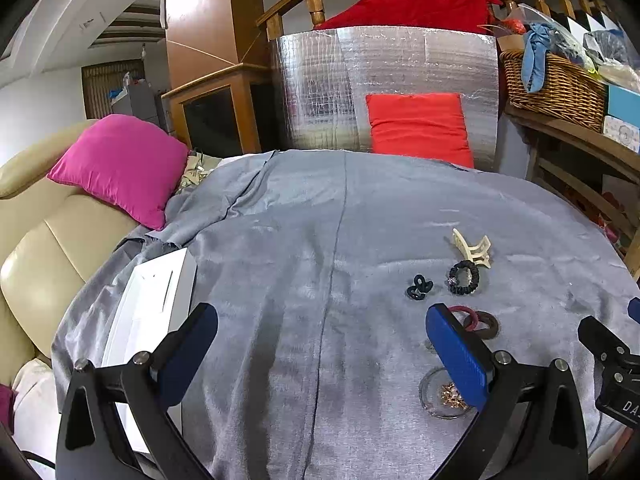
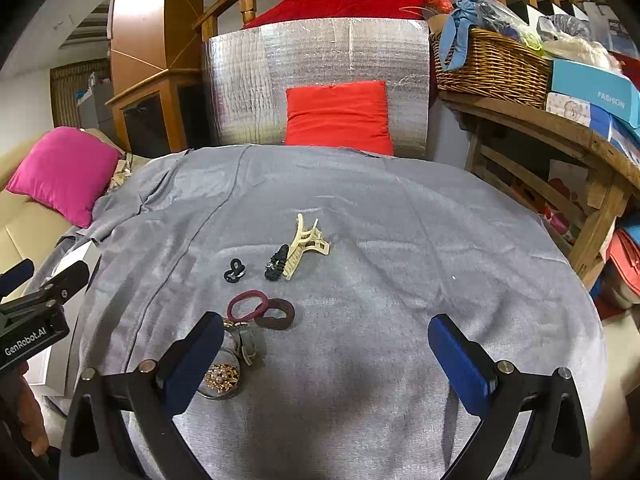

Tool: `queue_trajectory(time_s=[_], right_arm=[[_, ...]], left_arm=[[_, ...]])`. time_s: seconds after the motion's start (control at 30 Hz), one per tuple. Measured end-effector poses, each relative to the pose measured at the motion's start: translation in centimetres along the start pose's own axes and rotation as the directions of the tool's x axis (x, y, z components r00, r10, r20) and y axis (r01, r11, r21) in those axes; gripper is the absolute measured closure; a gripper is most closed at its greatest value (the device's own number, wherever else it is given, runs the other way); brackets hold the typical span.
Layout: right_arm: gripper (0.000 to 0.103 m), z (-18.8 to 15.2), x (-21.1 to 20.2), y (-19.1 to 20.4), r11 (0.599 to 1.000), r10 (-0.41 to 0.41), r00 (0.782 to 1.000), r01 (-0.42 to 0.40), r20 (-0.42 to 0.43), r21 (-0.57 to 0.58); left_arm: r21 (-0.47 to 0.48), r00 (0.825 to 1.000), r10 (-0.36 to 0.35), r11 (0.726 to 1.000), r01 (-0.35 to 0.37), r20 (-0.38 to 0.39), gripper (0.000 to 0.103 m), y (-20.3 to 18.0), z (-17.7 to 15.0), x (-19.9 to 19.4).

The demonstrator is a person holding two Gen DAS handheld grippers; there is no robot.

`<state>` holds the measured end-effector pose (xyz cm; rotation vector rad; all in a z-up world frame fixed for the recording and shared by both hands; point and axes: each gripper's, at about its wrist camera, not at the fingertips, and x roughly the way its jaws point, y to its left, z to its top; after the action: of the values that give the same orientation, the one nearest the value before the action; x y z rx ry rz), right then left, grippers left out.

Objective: Organize jewelry

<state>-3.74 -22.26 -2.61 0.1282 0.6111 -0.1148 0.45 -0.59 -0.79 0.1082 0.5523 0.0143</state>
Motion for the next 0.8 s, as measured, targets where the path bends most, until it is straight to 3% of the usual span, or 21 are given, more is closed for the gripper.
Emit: queue_trajectory(time_s=[0.8], right_arm=[[0.0, -0.13, 0.06, 0.09, 1.0, 0.004, 1.0, -0.004, -0.006, -0.007]], left_arm=[[0.012, 1.0, -0.002, 1.0, 0.002, -0.003, 0.0, -0.23, -0.16, 0.07]])
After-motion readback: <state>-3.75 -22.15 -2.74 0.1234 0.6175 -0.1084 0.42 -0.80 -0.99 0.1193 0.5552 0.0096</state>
